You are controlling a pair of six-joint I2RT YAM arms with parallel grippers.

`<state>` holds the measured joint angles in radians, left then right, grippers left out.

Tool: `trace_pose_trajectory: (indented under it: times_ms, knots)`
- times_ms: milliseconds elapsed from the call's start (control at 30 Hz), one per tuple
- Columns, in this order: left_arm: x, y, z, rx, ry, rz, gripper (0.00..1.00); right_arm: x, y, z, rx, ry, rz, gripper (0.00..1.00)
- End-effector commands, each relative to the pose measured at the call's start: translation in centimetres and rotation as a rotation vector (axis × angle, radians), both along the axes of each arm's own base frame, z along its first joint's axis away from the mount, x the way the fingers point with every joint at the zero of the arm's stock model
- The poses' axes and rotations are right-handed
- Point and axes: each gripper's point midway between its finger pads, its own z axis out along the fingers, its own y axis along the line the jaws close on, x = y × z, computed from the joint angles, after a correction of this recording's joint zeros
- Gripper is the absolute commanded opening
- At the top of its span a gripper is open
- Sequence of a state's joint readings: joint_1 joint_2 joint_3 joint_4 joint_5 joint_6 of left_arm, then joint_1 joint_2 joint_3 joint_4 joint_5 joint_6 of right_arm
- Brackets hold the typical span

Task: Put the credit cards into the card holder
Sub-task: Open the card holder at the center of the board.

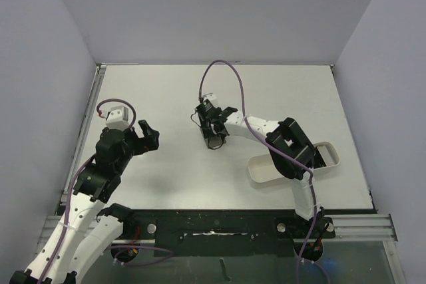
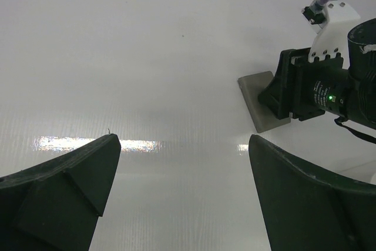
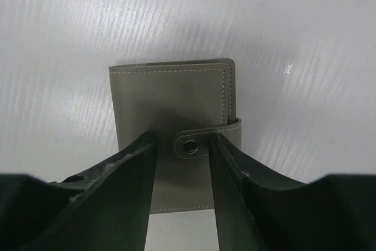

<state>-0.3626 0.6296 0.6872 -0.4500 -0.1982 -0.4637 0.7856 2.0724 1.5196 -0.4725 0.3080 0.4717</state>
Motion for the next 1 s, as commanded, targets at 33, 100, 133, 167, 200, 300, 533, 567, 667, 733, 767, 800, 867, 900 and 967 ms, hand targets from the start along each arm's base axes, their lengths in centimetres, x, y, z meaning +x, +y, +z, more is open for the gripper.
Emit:
trace_pose_trajectory:
  times_ms: [33, 100, 133, 167, 200, 300, 533, 567, 667, 733, 767, 800, 867, 900, 967]
  knots:
    - [0.7, 0.0, 2.6, -0.030, -0.068, 0.014, 0.91, 0.2, -0.8, -1.4, -0.034, -0.014, -0.007, 0.30]
    - [0.7, 0.0, 2.5, -0.032, -0.063, 0.016, 0.91, 0.2, -0.8, -1.4, -0.035, -0.011, 0.003, 0.21]
    - [0.7, 0.0, 2.5, -0.035, -0.061, 0.017, 0.91, 0.1, -0.7, -1.3, -0.033, -0.011, 0.010, 0.16]
    - [0.7, 0.0, 2.4, -0.037, -0.056, 0.017, 0.91, 0.0, -0.7, -1.1, -0.030, -0.013, 0.015, 0.11]
    - [0.7, -0.1, 2.3, -0.040, -0.053, 0.017, 0.91, 0.0, -0.7, -0.8, -0.025, -0.018, 0.018, 0.05]
    - [0.9, -0.4, 1.7, -0.057, -0.020, 0.021, 0.89, -0.4, -0.3, 0.3, 0.020, -0.034, 0.036, 0.00]
    - [0.5, -5.1, -1.9, -0.276, 0.150, -0.094, 0.81, -1.9, 0.5, 3.4, 0.137, -0.085, 0.082, 0.00]
    - [0.3, -5.9, -2.6, -0.320, 0.174, -0.114, 0.80, -2.3, 0.6, 3.7, 0.149, -0.089, 0.090, 0.00]
    - [0.0, -7.6, -4.6, -0.407, 0.227, -0.163, 0.76, -3.3, 1.0, 4.6, 0.190, -0.093, 0.113, 0.00]
    - [-0.1, -8.3, -5.4, -0.445, 0.255, -0.180, 0.74, -3.9, 1.1, 5.1, 0.216, -0.094, 0.119, 0.00]
    - [-0.1, -8.6, -5.7, -0.463, 0.261, -0.191, 0.73, -4.2, 1.2, 5.2, 0.232, -0.092, 0.120, 0.00]
    - [-0.1, -9.0, -5.9, -0.482, 0.269, -0.204, 0.73, -4.5, 1.3, 5.7, 0.255, -0.093, 0.123, 0.00]
    - [-0.2, -9.6, -6.5, -0.516, 0.285, -0.220, 0.72, -5.0, 1.8, 6.4, 0.311, -0.095, 0.134, 0.00]
    - [-0.2, -9.8, -6.9, -0.531, 0.298, -0.220, 0.72, -5.4, 2.0, 6.6, 0.336, -0.091, 0.138, 0.00]
    - [-0.1, -10.0, -7.4, -0.542, 0.313, -0.221, 0.71, -6.0, 2.4, 7.2, 0.389, -0.087, 0.149, 0.00]
